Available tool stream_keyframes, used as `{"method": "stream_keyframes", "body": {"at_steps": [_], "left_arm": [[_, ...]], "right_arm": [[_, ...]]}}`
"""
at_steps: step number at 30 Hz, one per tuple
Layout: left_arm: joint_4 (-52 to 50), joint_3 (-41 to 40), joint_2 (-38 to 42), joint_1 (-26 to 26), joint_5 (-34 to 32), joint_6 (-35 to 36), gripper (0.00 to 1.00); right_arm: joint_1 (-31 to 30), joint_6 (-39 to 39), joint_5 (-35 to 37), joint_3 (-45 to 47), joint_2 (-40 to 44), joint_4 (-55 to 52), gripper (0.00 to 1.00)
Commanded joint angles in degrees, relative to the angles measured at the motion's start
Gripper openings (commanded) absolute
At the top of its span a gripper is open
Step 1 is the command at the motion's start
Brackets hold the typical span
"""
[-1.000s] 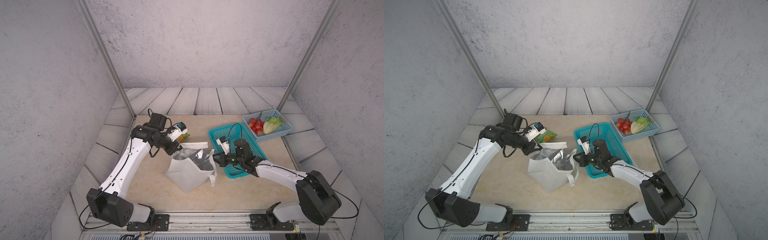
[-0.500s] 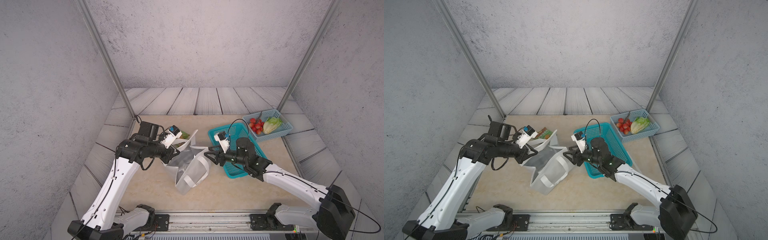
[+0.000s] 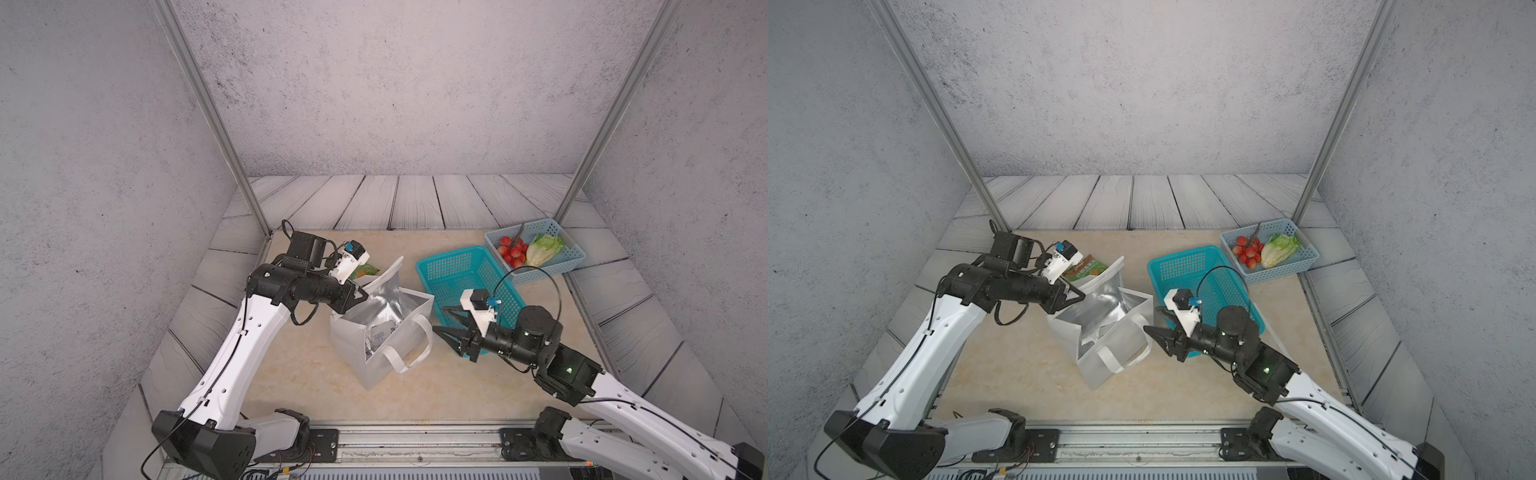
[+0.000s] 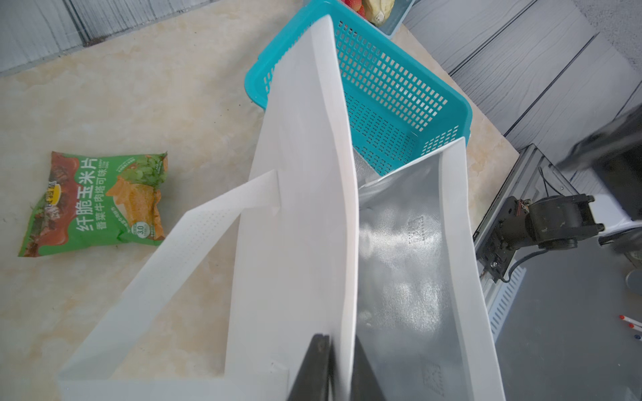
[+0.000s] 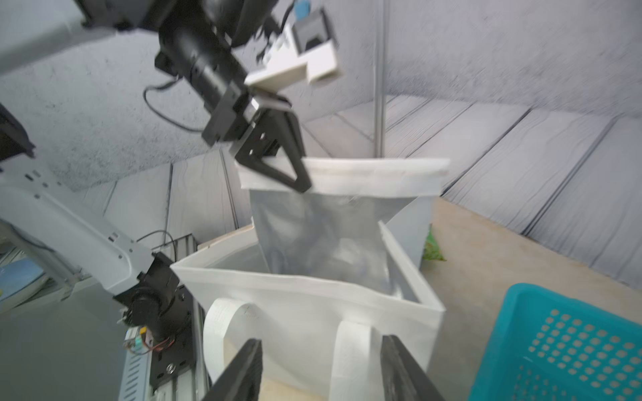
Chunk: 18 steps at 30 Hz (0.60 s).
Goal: Place the ice pack in the delivery bag
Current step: Close the delivery bag at the center of the board.
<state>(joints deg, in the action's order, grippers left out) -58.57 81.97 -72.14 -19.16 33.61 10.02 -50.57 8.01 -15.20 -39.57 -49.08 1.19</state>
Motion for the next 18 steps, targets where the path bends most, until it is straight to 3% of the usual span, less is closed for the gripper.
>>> {"method": "stream_keyframes", "body": {"at_steps": [1,3,9,18], "left_arm": [[-1.9,1.6,0.3,-0.3,-0.9,-1.2,0.17],[-2.4,1.1,0.8,-0.6,-0.9,-1.1,0.22],[-1.7,1.5,0.4,-1.5,0.3,-1.8,0.22],[-1.2,0.3,1.0,-2.8,-0.6,-5.8,0.21]], "right_arm": [[-3.1,4.4,10.5,-0.7,-8.2,2.7,0.57],[-3.1,6.6,13.4,-4.0,-14.3,6.1,0.58],[-3.2,6.8,13.1,-8.6,-25.5,17.8,0.57],[-4.0,7.7,6.9,-10.3,-33.1,27.4,0.57]]}}
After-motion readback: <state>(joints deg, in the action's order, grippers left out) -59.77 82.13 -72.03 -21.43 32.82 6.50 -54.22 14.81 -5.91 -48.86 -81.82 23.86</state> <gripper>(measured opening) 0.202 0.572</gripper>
